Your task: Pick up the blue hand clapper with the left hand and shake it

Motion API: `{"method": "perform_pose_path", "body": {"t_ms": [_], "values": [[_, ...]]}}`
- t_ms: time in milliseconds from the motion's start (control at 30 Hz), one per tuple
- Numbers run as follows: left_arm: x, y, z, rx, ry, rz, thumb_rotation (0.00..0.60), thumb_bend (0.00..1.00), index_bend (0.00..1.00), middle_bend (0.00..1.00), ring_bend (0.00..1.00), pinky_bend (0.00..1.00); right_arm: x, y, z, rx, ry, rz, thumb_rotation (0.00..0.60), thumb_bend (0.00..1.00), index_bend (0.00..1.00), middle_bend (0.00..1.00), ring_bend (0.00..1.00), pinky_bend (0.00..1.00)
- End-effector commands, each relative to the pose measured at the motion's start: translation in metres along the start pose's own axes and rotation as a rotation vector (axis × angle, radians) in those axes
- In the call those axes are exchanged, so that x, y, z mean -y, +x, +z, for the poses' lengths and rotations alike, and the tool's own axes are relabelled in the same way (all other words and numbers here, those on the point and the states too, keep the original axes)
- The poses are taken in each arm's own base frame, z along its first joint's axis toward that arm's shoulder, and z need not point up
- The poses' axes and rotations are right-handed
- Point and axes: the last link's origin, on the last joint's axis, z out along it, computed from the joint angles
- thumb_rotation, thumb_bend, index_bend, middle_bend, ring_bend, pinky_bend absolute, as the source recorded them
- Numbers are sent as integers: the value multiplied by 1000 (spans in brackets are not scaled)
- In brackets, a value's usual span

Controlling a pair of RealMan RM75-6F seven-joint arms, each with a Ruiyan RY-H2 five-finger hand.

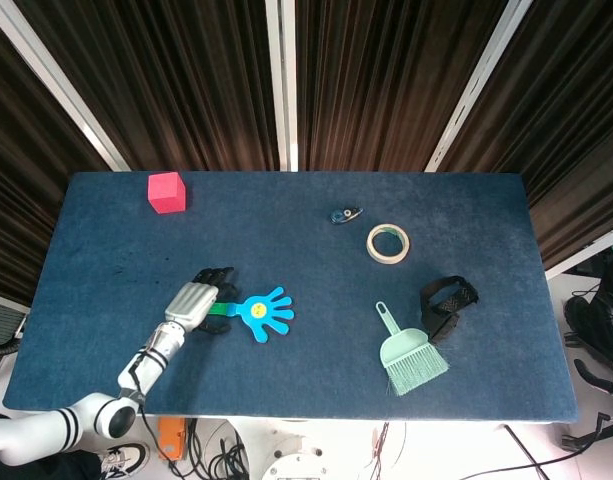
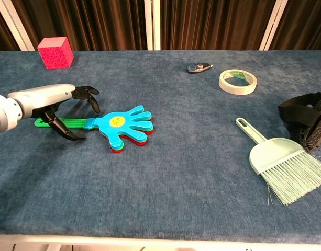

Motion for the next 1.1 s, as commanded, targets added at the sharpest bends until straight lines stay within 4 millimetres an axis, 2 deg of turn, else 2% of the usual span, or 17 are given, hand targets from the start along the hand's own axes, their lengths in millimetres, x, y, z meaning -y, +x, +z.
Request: {"method": "perform_pose_path", "body": {"t_ms": [33,267,433,567,633,800,900,967,1100], "values": [[-1,-1,0,-5,-1,-2,600,227,354,18,0,0,0,-1,0,3,-1,1,600,170,0,0,0,0],[-2,0,1,-23,-1,8,600,249,511,64,0,0,-1,-1,0,7,-6,-2,600,170,0,0,0,0],[-2,1,1,-20,4,13,600,271,565,84,0,0,-2,-1,0,6,-8,0,600,170,0,0,0,0],[-9,10,-1,-101,-16,-66,600,307,634,164,2,26,-2,0,0,-1,-7,2,600,171,0,0,0,0],[-11,17,-3,-156,-40,-110,600,311,649,216,28,87,-3,0,-1,-2,-7,3,600,171,0,0,0,0],[-10,32,-11,-256,-83,-147,600,311,658,351,201,324,-3,0,-1,-3,-8,5,600,171,0,0,0,0],[-7,38,-16,-277,-94,-115,600,311,659,434,321,494,-2,-1,-1,2,0,4,600,171,0,0,0,0],[-4,40,-18,-277,-97,-79,600,309,652,522,417,641,0,-2,-1,4,5,5,600,171,0,0,0,0],[-1,43,-22,-283,-95,-24,600,308,634,638,559,815,4,-5,-1,12,19,2,600,171,0,0,0,0]]}}
